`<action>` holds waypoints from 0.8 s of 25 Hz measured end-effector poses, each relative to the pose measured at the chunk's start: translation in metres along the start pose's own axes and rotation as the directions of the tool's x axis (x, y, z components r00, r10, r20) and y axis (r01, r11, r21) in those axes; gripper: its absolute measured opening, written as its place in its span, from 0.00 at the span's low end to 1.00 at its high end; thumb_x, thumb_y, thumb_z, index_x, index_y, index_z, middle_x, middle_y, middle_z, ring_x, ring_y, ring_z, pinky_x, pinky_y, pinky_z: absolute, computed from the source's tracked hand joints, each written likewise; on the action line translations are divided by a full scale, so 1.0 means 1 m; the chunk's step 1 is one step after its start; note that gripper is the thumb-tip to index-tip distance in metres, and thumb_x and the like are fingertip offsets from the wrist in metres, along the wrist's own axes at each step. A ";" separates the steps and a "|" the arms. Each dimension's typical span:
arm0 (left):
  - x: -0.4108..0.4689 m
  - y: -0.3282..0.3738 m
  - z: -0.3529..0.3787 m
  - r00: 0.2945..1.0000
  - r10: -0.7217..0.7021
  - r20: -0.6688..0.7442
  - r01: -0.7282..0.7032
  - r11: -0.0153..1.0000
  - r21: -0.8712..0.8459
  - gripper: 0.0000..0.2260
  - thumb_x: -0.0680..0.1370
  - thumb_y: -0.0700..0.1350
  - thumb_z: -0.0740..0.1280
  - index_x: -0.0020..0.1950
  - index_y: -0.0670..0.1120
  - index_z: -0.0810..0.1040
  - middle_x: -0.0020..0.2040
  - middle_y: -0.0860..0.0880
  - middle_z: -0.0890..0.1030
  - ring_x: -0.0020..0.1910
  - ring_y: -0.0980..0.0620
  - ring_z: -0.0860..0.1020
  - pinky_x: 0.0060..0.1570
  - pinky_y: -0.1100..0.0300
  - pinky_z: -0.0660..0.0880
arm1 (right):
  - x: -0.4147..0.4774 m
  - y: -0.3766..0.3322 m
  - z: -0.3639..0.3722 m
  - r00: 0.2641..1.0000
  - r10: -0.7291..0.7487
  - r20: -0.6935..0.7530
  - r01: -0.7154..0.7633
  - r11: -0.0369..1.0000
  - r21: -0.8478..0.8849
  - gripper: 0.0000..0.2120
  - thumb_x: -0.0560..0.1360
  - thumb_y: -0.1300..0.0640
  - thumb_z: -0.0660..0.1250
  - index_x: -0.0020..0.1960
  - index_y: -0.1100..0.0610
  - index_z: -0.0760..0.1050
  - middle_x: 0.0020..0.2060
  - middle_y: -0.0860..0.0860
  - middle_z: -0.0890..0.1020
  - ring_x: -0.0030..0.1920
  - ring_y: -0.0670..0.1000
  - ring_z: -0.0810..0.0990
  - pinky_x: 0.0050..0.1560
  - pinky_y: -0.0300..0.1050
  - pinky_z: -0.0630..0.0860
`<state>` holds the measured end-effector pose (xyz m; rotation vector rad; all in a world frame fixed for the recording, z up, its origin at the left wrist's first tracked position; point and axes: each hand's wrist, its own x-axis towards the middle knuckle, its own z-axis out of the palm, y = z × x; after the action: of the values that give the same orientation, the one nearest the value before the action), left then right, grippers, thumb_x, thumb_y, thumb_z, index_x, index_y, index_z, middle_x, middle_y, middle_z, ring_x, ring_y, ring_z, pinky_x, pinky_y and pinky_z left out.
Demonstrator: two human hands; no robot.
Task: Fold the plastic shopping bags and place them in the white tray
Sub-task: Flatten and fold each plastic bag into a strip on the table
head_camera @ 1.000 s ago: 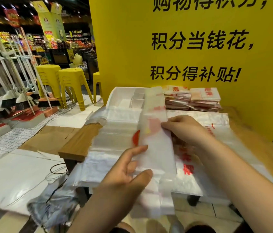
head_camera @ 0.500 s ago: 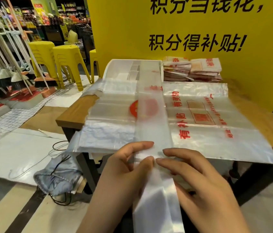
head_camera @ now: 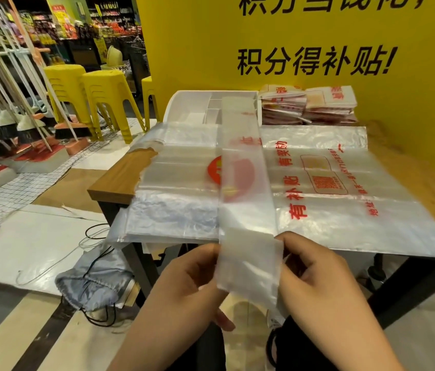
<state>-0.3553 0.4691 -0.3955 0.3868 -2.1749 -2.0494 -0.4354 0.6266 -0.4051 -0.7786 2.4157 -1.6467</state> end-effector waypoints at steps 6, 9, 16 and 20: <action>0.006 -0.013 0.014 0.985 0.040 -0.166 -0.048 0.998 -0.047 0.09 0.77 0.43 0.71 0.56 0.55 0.80 0.36 0.43 0.84 0.35 0.51 0.83 0.28 0.58 0.78 | 0.003 -0.004 0.017 0.972 0.064 -0.225 -0.075 0.996 -0.041 0.08 0.74 0.50 0.71 0.51 0.43 0.75 0.31 0.46 0.80 0.30 0.44 0.77 0.32 0.33 0.71; 0.005 -0.015 0.018 0.975 0.104 -0.195 -0.110 0.994 -0.023 0.19 0.78 0.42 0.69 0.63 0.63 0.73 0.37 0.43 0.82 0.36 0.49 0.84 0.29 0.54 0.80 | 0.003 -0.002 0.023 0.938 0.018 -0.346 -0.040 0.998 -0.058 0.17 0.73 0.43 0.70 0.58 0.39 0.69 0.36 0.44 0.79 0.37 0.44 0.79 0.37 0.34 0.72; 0.005 -0.022 0.026 0.951 0.187 -0.246 -0.186 0.982 0.030 0.16 0.80 0.43 0.66 0.59 0.64 0.76 0.37 0.46 0.79 0.37 0.49 0.84 0.30 0.53 0.81 | -0.015 0.005 0.021 0.942 0.020 -0.334 -0.045 0.997 -0.067 0.25 0.71 0.34 0.63 0.67 0.33 0.67 0.42 0.43 0.77 0.40 0.45 0.79 0.39 0.34 0.73; 0.008 -0.025 0.028 0.945 0.180 -0.272 -0.188 0.982 -0.004 0.12 0.79 0.43 0.67 0.57 0.60 0.77 0.37 0.44 0.81 0.35 0.50 0.83 0.27 0.54 0.79 | -0.019 0.007 0.020 0.966 0.058 -0.250 -0.080 0.994 -0.079 0.27 0.70 0.32 0.62 0.68 0.30 0.63 0.40 0.42 0.78 0.38 0.44 0.79 0.38 0.33 0.73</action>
<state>-0.3676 0.4924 -0.4230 0.4158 -1.9390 -1.8093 -0.4139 0.6212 -0.4228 -0.5184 2.6652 -1.7121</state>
